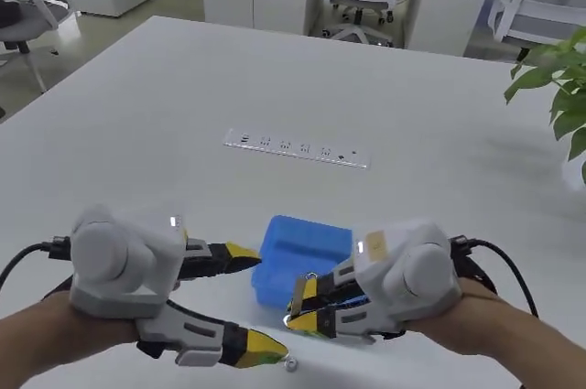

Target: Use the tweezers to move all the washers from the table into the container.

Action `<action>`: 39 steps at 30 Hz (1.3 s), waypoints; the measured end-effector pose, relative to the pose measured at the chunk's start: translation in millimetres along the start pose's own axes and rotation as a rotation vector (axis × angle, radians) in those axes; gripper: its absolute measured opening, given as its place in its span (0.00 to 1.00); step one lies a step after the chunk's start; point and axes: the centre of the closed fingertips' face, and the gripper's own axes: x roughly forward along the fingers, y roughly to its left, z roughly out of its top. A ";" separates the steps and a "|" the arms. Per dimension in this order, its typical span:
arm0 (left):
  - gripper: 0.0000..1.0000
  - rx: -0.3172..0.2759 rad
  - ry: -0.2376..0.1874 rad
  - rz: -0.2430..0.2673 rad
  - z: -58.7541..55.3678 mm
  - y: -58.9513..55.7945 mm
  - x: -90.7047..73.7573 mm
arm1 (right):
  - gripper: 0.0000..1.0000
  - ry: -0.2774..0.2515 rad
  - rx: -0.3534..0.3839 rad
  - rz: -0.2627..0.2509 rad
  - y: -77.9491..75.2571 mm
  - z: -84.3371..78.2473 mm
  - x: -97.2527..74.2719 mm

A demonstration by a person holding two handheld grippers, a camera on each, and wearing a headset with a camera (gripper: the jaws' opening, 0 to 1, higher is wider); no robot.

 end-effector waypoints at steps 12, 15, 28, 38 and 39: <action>0.90 -0.060 -0.003 0.029 -8.8 2.1 -7.8 | 0.09 -0.010 0.000 -0.017 -8.9 8.7 -12.3; 0.92 -0.066 -0.009 0.034 -8.7 3.0 -9.0 | 0.09 -0.011 -0.002 -0.023 -12.9 10.2 -14.7; 0.99 -0.093 -0.025 0.063 -8.7 3.9 -14.7 | 0.09 -0.021 -0.002 -0.060 -36.1 11.7 -24.3; 0.99 -0.088 -0.028 0.077 -7.5 4.3 -16.5 | 0.09 -0.024 -0.007 -0.071 -49.1 9.1 -19.7; 0.99 -0.090 -0.028 0.076 -7.8 4.3 -16.5 | 0.09 -0.024 -0.007 -0.071 -50.3 8.2 -18.8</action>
